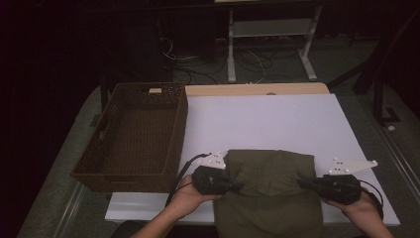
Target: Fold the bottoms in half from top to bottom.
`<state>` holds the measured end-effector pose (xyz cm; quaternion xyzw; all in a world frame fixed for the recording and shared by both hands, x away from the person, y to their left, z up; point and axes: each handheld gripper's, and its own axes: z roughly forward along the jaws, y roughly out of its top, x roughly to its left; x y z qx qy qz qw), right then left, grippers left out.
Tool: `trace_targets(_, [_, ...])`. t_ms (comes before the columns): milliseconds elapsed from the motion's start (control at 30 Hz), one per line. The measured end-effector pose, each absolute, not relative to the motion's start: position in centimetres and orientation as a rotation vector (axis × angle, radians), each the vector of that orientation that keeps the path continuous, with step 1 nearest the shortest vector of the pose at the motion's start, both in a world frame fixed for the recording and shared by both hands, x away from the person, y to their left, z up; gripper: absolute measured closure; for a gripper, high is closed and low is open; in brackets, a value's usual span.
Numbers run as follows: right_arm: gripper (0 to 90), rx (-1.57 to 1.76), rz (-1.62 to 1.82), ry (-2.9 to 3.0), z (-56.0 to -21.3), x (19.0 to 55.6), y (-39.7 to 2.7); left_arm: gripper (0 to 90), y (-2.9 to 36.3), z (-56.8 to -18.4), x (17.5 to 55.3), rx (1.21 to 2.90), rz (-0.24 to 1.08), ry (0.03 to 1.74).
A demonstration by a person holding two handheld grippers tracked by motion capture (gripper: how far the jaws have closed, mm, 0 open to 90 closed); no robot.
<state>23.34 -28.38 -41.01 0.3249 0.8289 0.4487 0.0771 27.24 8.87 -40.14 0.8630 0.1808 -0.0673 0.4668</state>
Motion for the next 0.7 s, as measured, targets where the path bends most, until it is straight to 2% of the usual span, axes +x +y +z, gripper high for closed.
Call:
trace_targets(367, [86.8,0.903,1.322,2.590,-41.8,20.5,-27.7,82.7,9.5,-41.8,25.3,2.209,-0.233,0.420])
trace_targets(600, [86.2,0.901,1.281,2.653,-42.5,20.9,-27.2,80.0,9.1,-43.1,25.6,2.309,-0.236,0.399])
trace_targets(700, [85.6,0.905,1.259,2.674,-42.8,21.1,-27.1,76.3,8.9,-43.3,25.7,2.335,-0.228,0.394])
